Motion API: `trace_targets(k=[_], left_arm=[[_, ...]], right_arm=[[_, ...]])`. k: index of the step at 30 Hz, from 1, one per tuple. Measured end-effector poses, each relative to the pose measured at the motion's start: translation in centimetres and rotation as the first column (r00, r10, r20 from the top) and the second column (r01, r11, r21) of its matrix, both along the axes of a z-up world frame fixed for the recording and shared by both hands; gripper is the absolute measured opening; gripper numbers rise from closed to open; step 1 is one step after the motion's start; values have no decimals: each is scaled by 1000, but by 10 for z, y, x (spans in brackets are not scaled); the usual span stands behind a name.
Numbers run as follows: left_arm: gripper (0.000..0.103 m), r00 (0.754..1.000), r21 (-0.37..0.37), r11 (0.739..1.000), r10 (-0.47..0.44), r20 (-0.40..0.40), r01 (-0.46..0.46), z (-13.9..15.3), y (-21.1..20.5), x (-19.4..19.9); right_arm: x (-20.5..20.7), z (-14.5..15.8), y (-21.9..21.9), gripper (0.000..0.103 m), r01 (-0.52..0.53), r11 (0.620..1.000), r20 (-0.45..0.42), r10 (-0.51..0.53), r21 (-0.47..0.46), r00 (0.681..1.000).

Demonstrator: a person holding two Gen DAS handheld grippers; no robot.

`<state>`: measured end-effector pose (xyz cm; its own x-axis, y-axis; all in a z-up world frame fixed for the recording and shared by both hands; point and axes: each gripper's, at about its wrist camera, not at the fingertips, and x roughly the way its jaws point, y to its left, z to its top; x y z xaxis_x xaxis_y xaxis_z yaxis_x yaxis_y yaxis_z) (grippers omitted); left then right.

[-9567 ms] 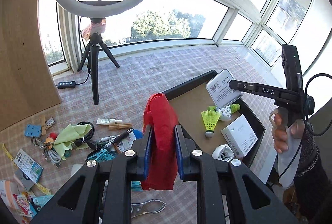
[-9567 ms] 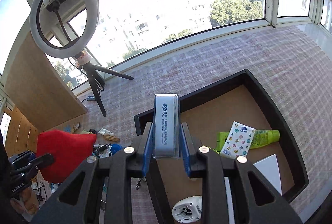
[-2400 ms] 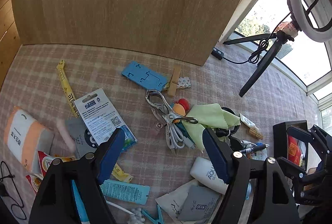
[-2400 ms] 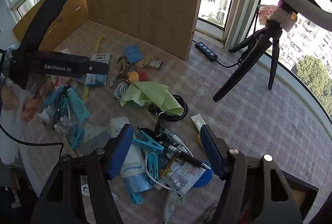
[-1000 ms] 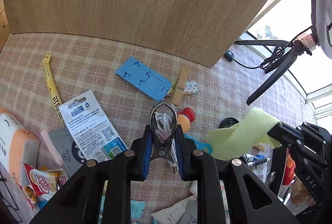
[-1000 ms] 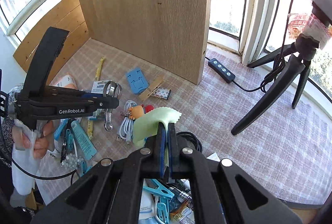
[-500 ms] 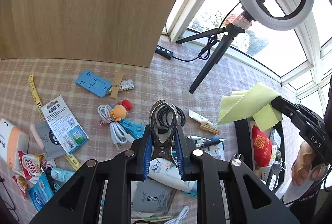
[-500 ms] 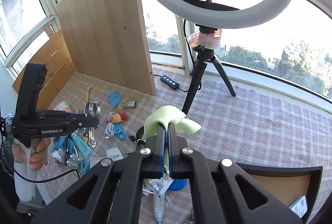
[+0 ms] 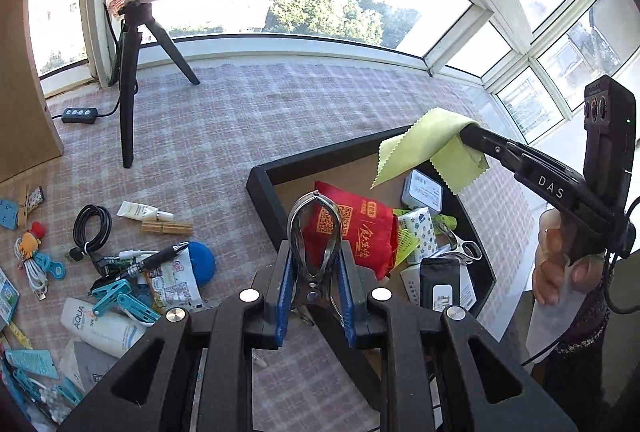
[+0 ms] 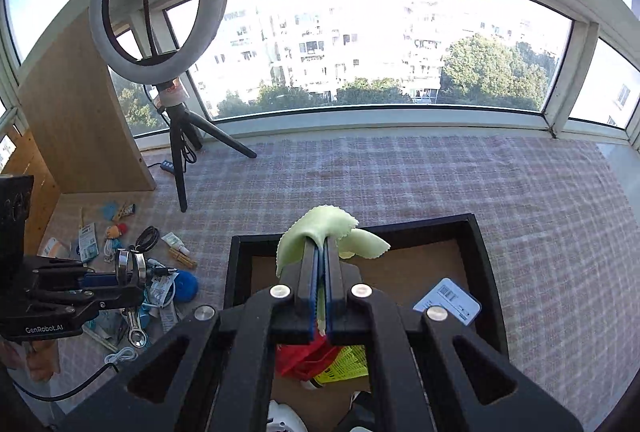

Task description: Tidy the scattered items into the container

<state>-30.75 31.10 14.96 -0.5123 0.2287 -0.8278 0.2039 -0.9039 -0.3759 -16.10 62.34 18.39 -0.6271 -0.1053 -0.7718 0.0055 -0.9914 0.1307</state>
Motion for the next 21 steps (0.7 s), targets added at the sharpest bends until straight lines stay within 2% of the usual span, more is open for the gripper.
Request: trace_targets(k=[7,8,9,10,11,13,21], left_arm=[[19,990,8,990,-142,13,142,2,75,-20],[20,987,3,987,-162,21,162,2,84,-22],[26,983,-8,984,-179,34,180,1,94,-24],[45,982,-22,982,-186,41,187,2,101,-25],[60,982,-37,982,-184,30,185,4,106,-24],[60,984,-73,981,-180,12,180,7,113,-21],[60,992,-73,989,-124,24,125,2,97,-5]], right_arm=[[19,-13,43,3,99,995,33,-99,-6,995],[21,-15,45,12,99,995,44,-98,-1,994],[22,-16,47,32,106,994,50,-106,6,993],[25,-17,48,42,117,993,46,-118,13,992],[28,-17,48,54,123,992,34,-123,18,992],[32,-16,46,55,119,993,17,-119,21,993],[35,-18,34,55,88,996,7,-88,2,996]])
